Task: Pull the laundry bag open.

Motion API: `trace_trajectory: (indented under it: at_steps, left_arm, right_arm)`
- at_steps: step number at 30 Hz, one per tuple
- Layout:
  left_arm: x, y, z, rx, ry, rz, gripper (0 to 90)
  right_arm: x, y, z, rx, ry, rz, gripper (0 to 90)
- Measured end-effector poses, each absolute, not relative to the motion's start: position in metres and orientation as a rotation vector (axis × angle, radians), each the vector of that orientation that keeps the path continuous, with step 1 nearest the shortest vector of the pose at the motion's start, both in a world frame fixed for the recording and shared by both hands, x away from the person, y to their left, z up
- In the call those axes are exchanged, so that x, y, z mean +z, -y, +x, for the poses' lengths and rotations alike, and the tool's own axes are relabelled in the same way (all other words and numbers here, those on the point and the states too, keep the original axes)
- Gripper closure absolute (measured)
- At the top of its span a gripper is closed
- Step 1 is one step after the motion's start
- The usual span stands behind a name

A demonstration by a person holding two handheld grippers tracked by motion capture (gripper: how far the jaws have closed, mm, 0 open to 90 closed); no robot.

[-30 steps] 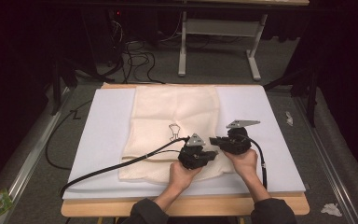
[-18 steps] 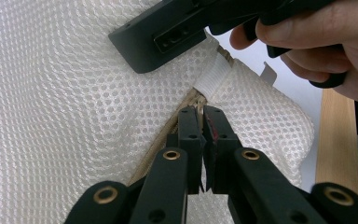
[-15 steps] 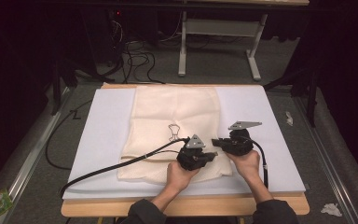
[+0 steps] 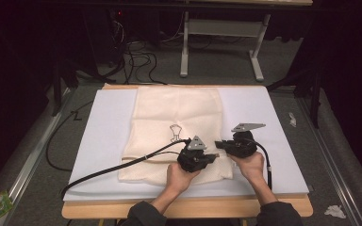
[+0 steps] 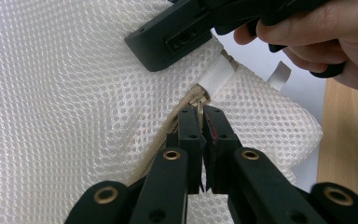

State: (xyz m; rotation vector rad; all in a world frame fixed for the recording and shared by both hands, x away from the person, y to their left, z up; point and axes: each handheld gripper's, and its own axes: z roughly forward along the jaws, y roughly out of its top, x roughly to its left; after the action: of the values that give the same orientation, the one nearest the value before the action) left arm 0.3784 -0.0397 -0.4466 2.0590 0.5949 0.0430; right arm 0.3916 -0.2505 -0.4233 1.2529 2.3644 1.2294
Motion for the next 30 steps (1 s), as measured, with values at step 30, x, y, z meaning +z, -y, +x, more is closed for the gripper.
trace_trajectory:
  at_steps: [30]
  left_arm:
    - [-0.441,0.024,0.376,0.089,-0.601,2.051,87.1]
  right_arm:
    - [-0.424,0.252,0.392,1.233,-2.380,1.239,87.9]
